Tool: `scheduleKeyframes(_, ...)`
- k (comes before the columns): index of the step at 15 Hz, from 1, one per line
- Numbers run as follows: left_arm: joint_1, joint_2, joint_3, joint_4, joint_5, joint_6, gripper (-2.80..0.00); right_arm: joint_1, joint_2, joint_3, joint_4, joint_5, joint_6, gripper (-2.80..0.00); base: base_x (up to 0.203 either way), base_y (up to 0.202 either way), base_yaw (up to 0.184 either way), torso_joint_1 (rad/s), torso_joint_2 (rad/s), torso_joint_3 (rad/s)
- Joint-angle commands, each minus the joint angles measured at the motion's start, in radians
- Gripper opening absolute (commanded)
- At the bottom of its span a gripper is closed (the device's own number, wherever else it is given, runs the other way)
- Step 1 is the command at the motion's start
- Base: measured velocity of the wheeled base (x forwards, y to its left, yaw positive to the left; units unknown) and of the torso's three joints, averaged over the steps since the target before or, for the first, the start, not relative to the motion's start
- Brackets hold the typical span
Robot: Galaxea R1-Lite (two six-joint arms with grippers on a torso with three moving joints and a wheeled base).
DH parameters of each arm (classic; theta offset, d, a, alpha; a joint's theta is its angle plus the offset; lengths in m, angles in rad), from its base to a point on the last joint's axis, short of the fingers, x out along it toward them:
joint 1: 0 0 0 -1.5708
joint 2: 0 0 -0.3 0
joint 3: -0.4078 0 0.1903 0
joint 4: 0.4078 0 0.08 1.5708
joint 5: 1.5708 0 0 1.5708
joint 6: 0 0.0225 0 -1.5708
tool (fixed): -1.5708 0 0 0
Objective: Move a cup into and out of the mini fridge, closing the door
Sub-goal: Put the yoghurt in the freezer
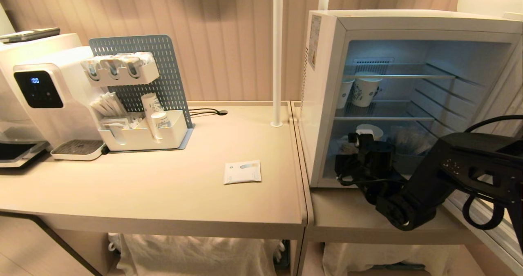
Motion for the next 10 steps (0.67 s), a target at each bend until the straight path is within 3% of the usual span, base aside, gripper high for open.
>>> scheduleKeyframes(1,0.0,0.0,0.0,0.0,0.0,0.0,-2.8,-0.009,0.051,-0.059,0.008,-0.006,-0.004,-2.8,0.0,0.0,0.0,0.0,0.0,0.0)
scheduleKeyframes(10,0.0,0.0,0.0,0.0,0.0,0.001,-2.8,-0.014,0.138,-0.139,0.061,-0.012,-0.054,-2.8,0.0,0.0,0.0,0.0,0.0,0.0)
